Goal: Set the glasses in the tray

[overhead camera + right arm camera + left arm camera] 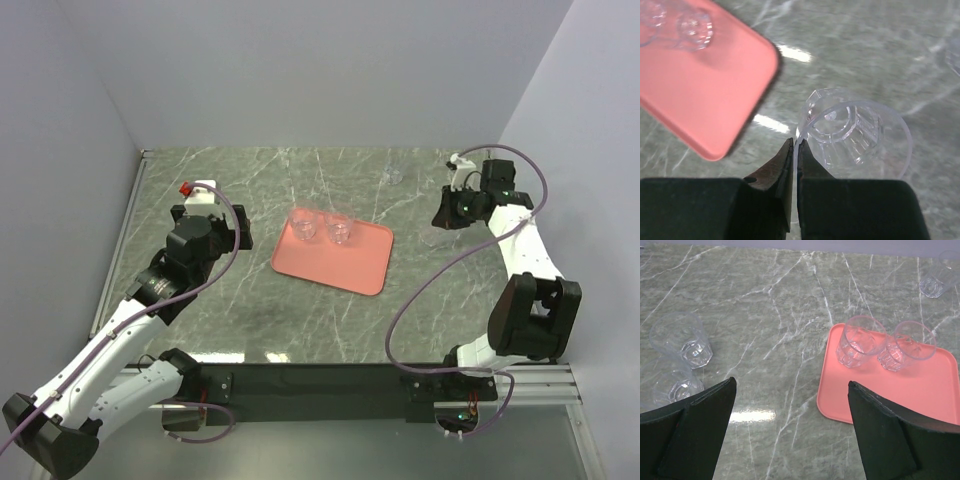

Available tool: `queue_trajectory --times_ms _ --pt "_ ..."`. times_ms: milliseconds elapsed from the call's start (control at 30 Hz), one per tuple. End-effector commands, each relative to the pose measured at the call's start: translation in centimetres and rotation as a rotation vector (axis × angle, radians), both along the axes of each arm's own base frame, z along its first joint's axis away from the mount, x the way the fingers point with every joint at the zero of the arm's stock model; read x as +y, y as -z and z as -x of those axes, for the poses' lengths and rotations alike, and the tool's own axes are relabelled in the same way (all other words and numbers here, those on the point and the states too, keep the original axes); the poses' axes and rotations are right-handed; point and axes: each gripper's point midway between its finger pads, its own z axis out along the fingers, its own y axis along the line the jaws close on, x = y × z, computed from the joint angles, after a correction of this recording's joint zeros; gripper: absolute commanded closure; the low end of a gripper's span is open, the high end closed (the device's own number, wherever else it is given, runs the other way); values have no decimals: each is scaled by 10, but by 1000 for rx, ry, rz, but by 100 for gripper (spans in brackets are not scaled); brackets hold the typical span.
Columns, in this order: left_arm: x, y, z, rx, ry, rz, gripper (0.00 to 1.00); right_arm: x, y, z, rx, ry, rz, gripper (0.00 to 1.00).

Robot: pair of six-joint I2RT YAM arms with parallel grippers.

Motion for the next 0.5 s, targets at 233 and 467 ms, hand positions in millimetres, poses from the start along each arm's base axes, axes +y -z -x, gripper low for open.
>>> queue_trajectory --times_ms 233,467 --pt "-1 -10 -1 -45 14 11 1 67 -20 18 -87 -257 -36 100" --pt "-2 -8 -2 -38 14 8 1 96 -9 15 -69 -322 2 100"
